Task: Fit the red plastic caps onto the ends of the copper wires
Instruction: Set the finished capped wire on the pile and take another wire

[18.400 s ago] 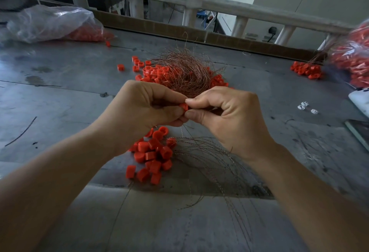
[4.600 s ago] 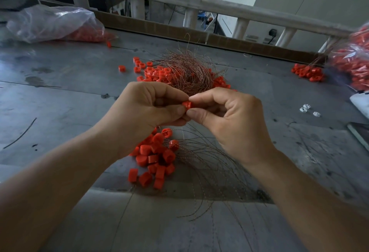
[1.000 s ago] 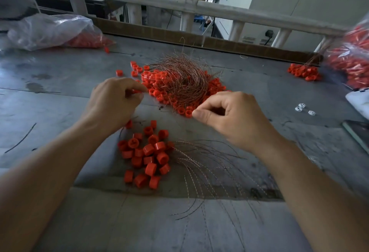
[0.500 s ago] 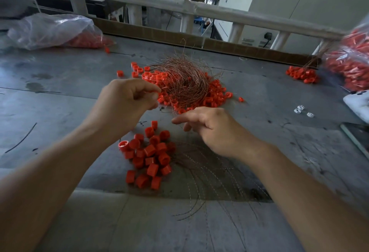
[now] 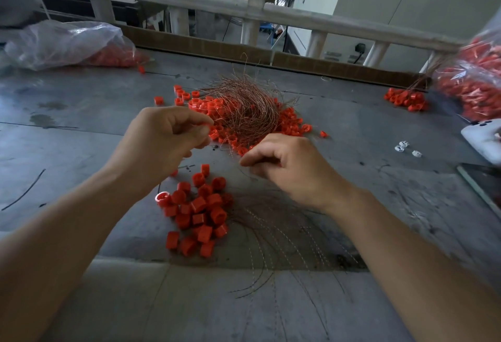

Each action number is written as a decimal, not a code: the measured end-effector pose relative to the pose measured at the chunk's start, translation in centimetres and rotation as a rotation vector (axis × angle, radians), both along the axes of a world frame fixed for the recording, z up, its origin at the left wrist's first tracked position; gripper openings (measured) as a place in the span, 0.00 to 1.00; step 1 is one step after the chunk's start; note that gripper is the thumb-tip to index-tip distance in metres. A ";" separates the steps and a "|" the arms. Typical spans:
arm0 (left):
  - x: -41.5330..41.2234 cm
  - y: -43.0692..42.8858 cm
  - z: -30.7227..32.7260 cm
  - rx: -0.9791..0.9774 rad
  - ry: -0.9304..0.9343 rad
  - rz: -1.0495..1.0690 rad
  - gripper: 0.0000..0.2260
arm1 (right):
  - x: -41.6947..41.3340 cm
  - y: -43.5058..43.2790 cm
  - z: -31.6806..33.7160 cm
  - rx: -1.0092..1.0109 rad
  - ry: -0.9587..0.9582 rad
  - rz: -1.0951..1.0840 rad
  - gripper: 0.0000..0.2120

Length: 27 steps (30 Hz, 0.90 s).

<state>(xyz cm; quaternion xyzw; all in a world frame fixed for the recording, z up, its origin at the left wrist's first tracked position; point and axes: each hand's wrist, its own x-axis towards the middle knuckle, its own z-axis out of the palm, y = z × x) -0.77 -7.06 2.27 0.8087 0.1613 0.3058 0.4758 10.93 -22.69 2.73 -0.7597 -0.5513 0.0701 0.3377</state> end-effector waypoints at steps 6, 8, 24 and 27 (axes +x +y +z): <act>-0.2 -0.3 0.6 -0.074 -0.055 -0.045 0.14 | 0.8 -1.1 1.4 0.343 0.158 -0.040 0.11; -0.3 -0.4 0.9 -0.125 -0.077 -0.071 0.12 | 1.1 -1.6 2.2 0.511 0.256 -0.025 0.09; -0.8 -2.5 1.5 -0.319 -0.158 -0.363 0.13 | -0.6 -2.0 3.3 0.630 -0.135 -0.050 0.08; -0.8 -2.8 1.5 -0.309 -0.152 -0.372 0.12 | -1.3 -1.6 2.8 0.514 -0.183 -0.025 0.05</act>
